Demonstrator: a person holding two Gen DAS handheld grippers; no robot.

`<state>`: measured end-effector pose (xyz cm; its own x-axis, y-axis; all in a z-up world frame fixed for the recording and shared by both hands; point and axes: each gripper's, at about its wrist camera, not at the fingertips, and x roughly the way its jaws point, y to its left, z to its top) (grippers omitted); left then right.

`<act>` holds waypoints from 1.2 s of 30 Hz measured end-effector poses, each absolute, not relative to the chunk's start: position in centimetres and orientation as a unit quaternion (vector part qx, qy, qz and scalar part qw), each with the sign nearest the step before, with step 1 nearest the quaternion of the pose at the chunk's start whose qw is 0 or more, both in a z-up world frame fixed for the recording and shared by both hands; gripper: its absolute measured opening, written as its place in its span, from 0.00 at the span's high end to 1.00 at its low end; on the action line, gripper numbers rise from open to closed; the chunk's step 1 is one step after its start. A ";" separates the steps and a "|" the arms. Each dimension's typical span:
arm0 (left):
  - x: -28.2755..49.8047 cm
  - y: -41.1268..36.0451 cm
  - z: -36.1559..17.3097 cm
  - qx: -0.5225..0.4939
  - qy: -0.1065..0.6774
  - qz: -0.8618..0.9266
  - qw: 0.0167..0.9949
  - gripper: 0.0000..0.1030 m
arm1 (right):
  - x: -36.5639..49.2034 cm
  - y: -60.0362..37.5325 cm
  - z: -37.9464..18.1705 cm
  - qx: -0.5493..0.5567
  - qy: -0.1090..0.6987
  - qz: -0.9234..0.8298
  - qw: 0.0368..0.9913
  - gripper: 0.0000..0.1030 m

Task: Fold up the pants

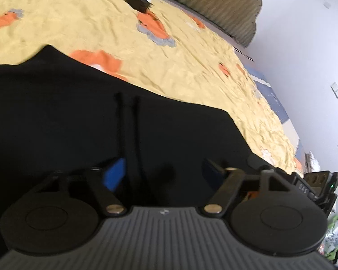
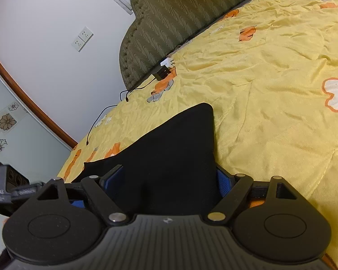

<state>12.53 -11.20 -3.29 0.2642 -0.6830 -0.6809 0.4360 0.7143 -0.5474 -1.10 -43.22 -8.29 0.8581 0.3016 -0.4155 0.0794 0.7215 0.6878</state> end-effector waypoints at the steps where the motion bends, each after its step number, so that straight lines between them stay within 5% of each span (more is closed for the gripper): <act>1: 12.7 -11.1 -3.2 -0.124 0.499 -0.355 0.781 0.35 | -1.1 -43.2 -8.3 0.369 0.258 0.063 0.891 0.20; 8: 12.4 -13.0 -3.0 -0.132 0.511 -0.359 0.770 0.33 | -1.3 -43.2 -8.4 0.367 0.254 0.063 0.893 0.20; 11: 13.0 -12.6 -3.7 -0.161 0.530 -0.358 0.752 0.90 | -1.4 -43.2 -8.4 0.367 0.254 0.063 0.893 0.20; 12: 13.2 -12.5 -4.0 -0.171 0.538 -0.354 0.746 0.92 | -1.4 -43.2 -8.4 0.366 0.254 0.063 0.893 0.20; 21: 11.5 -9.9 -2.1 -0.147 0.485 -0.322 0.800 0.95 | -1.4 -43.1 -8.3 0.365 0.253 0.064 0.894 0.20; 26: 12.9 -7.3 -4.8 -0.190 0.517 -0.307 0.776 0.94 | -1.3 -43.2 -8.2 0.367 0.256 0.065 0.892 0.20; 32: 10.7 -9.1 -2.0 -0.090 0.477 -0.314 0.816 0.93 | -0.9 -43.7 -7.8 0.384 0.280 0.061 0.878 0.20; 36: 9.3 -8.2 -0.4 -0.034 0.444 -0.258 0.858 0.80 | -0.1 -42.4 -6.7 0.326 0.315 0.051 0.890 0.20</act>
<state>9.26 -8.17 -0.36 0.4731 -0.4720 -0.7439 0.4117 0.8650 -0.2870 -0.13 -42.43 -6.75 0.7965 0.2958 -0.5273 0.1146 0.7825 0.6120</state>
